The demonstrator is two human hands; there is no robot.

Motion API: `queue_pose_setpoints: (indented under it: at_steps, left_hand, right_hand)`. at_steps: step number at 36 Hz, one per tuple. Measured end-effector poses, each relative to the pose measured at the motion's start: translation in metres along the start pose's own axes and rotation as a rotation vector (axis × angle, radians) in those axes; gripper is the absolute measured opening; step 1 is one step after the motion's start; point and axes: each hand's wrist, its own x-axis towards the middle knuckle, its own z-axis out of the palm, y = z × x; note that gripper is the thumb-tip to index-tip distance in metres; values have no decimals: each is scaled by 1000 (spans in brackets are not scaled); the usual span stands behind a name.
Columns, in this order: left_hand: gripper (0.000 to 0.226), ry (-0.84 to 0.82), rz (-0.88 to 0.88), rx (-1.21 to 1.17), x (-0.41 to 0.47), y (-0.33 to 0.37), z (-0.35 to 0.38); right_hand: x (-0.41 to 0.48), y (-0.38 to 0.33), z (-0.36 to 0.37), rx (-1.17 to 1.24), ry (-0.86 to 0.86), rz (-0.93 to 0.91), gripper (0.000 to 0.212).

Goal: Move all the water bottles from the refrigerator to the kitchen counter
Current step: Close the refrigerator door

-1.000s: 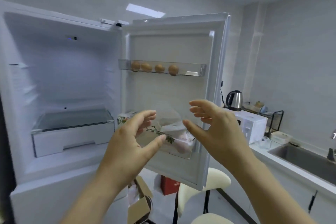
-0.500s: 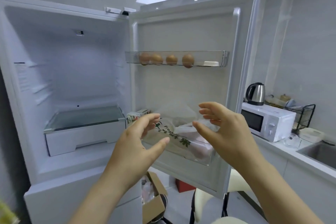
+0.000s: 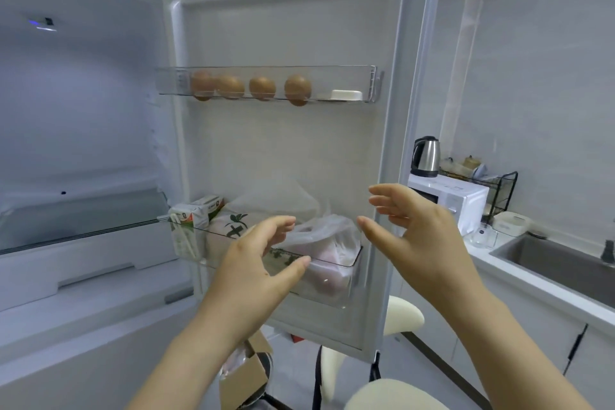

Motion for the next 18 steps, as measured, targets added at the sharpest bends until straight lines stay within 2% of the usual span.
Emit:
queue_pose_setpoints:
  at_steps: [12, 18]
  left_hand:
    - [39, -55, -68, 78, 24, -1, 83]
    - [40, -15, -105, 178, 27, -1, 110]
  right_hand:
    - [22, 73, -18, -14, -20, 11, 43]
    - [30, 104, -15, -7, -37, 7, 44]
